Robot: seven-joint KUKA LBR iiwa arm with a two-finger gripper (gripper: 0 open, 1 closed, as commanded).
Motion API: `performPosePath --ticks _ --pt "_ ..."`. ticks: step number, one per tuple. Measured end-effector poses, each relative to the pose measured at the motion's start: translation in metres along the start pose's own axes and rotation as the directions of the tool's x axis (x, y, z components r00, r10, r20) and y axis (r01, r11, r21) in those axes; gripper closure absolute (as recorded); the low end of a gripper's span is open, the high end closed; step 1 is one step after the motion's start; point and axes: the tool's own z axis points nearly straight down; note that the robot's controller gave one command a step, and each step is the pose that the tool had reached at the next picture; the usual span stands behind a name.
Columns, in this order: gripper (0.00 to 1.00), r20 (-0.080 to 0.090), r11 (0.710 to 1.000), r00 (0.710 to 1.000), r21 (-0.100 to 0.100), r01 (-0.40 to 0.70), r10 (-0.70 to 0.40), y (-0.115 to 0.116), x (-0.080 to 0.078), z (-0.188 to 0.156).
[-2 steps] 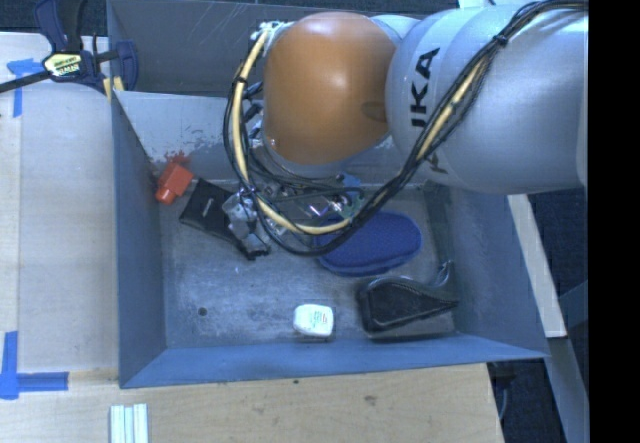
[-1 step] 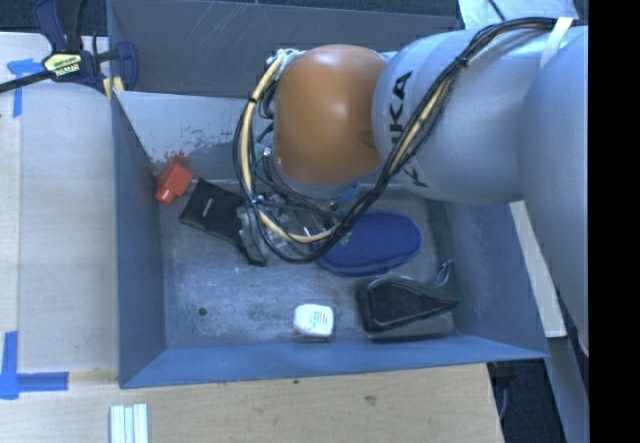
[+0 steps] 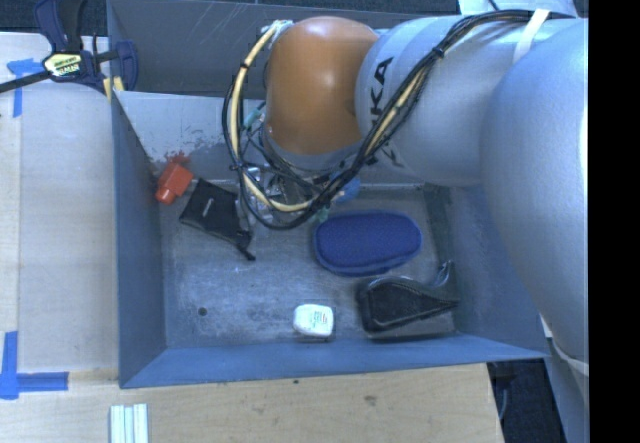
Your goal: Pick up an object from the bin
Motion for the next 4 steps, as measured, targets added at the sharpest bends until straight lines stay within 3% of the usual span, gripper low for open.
performPosePath --ticks 1,2,3,4 --pt "1.00 -0.001 0.973 0.973 -0.001 -0.232 0.232 0.033 -0.016 0.025" --pt "1.00 0.004 0.974 0.974 -0.001 -0.225 0.225 0.020 -0.001 -0.036" --pt "1.00 0.006 0.973 0.973 -0.002 -0.232 0.232 0.016 -0.006 -0.107" --pt "0.00 -0.002 0.973 0.973 0.001 -0.231 0.231 0.016 -0.004 -0.102"
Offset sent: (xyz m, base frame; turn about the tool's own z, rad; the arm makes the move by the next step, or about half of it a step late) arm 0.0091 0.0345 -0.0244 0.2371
